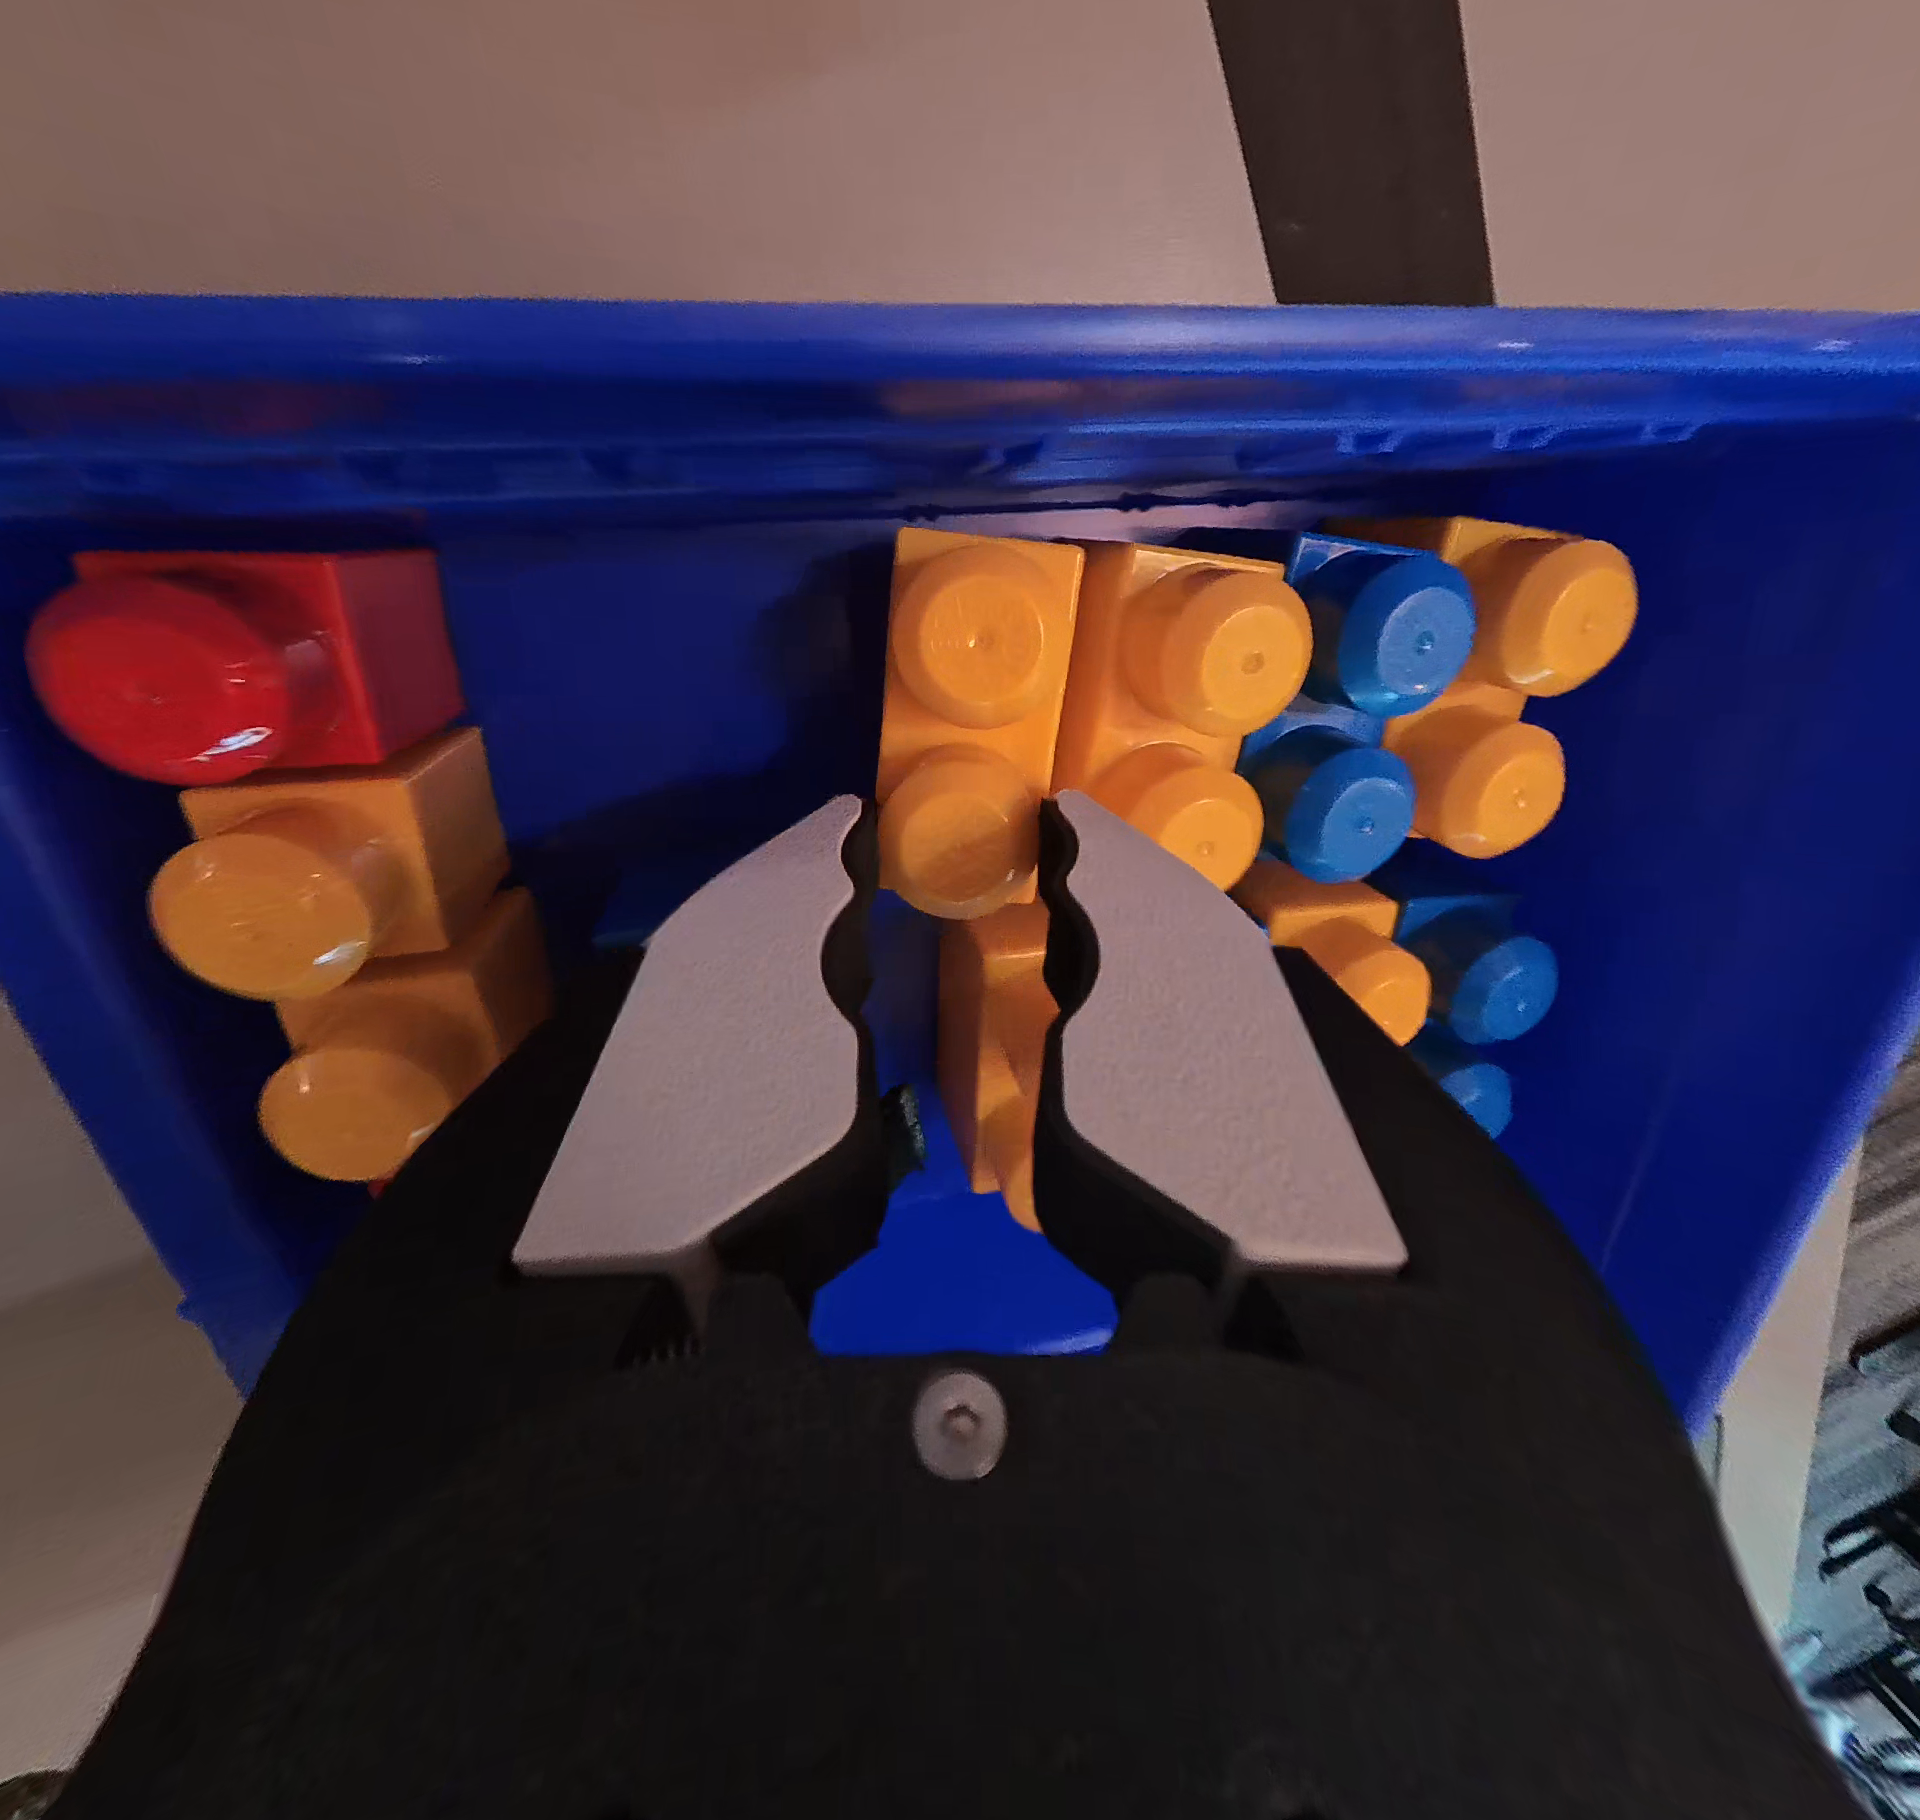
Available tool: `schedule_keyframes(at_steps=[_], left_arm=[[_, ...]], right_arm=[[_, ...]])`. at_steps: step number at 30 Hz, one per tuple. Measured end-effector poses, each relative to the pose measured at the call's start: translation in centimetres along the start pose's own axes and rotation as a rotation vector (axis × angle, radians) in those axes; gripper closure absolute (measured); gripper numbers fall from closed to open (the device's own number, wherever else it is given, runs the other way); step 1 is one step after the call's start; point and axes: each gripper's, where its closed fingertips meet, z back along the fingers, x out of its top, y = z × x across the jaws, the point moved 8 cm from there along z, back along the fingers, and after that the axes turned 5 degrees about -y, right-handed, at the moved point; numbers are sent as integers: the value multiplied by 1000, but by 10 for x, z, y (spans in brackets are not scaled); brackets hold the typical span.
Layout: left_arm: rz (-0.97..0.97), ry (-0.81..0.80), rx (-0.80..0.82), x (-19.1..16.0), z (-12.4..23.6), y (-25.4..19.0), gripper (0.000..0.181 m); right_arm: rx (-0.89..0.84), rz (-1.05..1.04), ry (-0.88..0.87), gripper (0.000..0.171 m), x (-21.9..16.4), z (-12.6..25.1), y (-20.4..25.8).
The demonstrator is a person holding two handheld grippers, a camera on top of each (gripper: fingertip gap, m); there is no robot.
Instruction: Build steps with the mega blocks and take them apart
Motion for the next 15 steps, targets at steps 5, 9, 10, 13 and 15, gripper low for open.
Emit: schedule_keyframes(at_steps=[5,9,10,13,15], left_arm=[[-4,9,-7,-2,-1,-1,181],[-4,15,-12,-3,-1,-2,181],[-4,16,-13,-3,-1,-2,181],[-3,20,-16,-3,-2,-2,181],[-3,22,-18,-4,-2,-2,181]], right_arm=[[-25,15,42,141,0,-3,-6],[-36,31,57,140,1,-3,-7],[-36,35,59,141,1,-2,-7],[-26,33,55,136,3,3,-6],[-10,26,35,135,5,11,-6]])
